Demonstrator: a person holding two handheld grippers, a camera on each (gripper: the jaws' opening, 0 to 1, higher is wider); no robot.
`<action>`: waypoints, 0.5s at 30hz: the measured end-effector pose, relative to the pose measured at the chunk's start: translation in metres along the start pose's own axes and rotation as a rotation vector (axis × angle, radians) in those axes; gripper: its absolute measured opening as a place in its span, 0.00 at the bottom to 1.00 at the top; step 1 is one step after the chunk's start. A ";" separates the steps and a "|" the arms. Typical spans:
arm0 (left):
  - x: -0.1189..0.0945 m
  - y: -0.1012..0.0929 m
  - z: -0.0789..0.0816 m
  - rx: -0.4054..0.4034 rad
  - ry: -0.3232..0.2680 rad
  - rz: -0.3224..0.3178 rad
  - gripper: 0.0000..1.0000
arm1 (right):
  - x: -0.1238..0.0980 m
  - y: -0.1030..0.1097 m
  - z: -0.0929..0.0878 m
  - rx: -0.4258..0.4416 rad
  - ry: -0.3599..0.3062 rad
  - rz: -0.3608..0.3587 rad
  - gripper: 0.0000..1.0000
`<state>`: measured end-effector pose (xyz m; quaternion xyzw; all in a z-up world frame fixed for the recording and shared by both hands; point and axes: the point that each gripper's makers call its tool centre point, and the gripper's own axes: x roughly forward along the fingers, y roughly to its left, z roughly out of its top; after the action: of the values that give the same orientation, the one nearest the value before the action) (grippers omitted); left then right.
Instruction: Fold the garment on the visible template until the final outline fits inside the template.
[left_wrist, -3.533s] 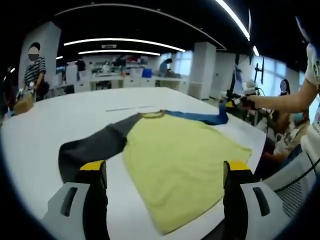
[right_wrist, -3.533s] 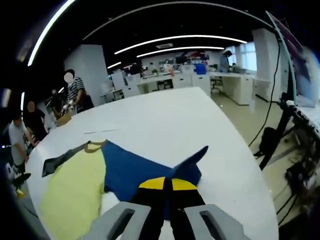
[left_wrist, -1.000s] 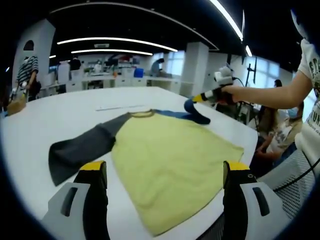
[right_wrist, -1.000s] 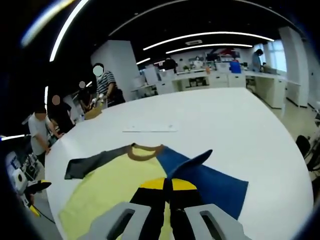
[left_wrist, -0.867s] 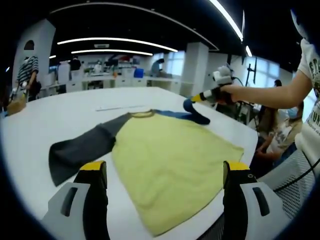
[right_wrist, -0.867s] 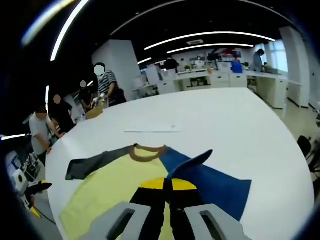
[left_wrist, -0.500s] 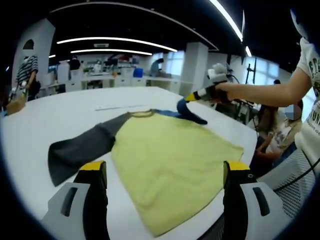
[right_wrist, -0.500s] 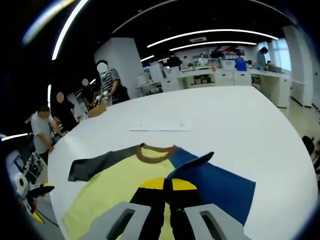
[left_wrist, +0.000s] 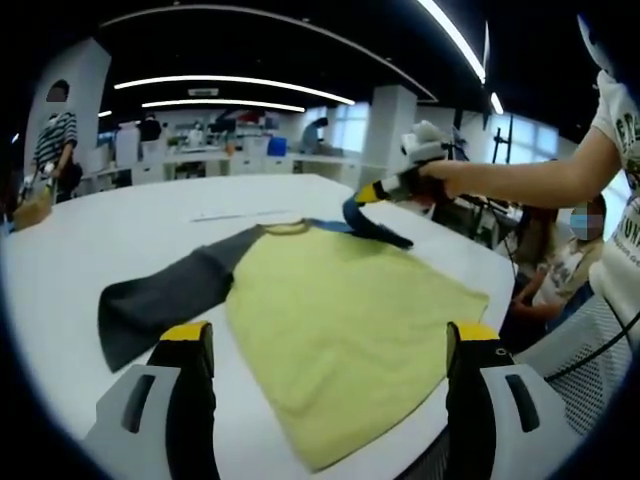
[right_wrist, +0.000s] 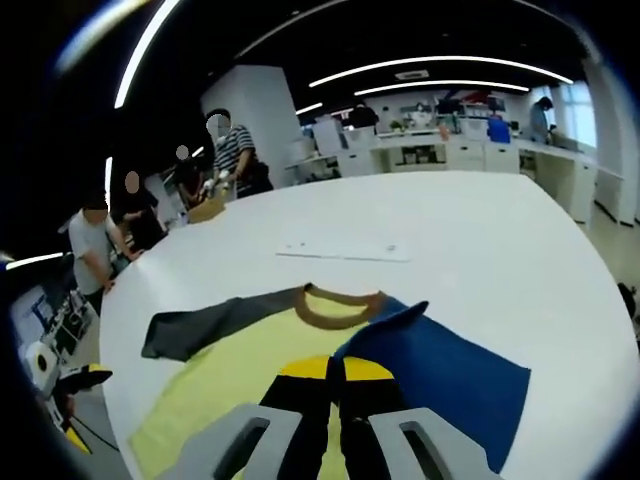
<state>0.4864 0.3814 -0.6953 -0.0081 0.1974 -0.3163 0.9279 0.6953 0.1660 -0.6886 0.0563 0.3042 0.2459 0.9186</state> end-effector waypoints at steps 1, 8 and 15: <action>0.000 0.000 0.000 0.001 0.000 0.000 0.94 | 0.003 0.002 0.001 -0.004 0.003 0.006 0.00; -0.002 0.002 0.002 -0.006 -0.016 0.007 0.94 | 0.015 0.007 0.005 -0.035 0.014 0.012 0.00; -0.004 0.003 -0.001 0.006 -0.007 0.012 0.94 | 0.024 0.017 0.009 -0.019 0.010 0.046 0.00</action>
<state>0.4850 0.3862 -0.6948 -0.0052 0.1930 -0.3113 0.9305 0.7106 0.1932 -0.6898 0.0533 0.3050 0.2701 0.9117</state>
